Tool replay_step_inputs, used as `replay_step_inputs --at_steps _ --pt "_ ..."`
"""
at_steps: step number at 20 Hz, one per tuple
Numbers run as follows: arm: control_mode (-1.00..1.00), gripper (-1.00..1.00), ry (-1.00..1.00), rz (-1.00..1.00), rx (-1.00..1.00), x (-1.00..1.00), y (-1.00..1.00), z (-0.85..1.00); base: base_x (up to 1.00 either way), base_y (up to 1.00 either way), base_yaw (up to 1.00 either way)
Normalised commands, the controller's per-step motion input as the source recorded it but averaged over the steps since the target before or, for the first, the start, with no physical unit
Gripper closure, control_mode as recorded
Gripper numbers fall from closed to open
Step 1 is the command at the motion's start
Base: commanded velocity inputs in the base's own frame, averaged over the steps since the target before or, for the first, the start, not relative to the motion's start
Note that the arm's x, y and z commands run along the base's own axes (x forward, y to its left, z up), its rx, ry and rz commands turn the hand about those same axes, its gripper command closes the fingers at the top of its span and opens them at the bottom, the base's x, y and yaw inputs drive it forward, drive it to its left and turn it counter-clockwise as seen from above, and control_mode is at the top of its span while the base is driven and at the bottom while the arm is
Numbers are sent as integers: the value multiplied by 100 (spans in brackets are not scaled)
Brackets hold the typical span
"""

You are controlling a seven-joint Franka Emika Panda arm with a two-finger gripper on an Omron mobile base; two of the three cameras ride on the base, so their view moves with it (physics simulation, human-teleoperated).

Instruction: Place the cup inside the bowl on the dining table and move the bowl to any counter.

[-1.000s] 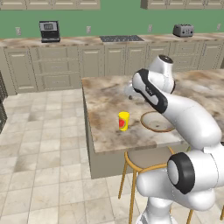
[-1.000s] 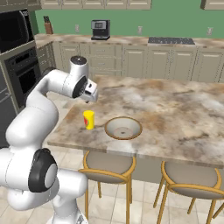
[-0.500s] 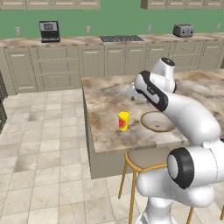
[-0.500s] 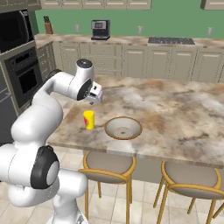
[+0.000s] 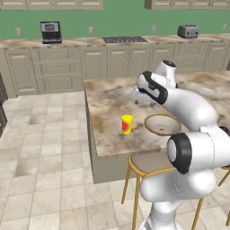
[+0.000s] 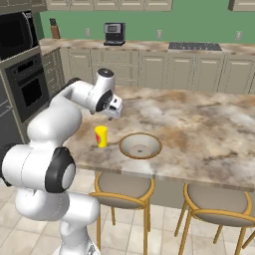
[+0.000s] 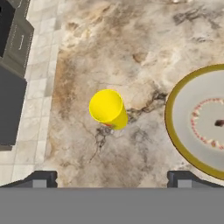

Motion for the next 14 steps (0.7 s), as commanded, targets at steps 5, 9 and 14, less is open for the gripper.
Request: replay_step_inputs --at_steps 5,9,14 --pt "-100 -100 20 0 0 43 0 -7 0 0 0" --pt "-100 -100 10 0 0 30 0 -25 0 0 0" --pt "-100 -100 0 0 2 17 0 -44 0 0 0"
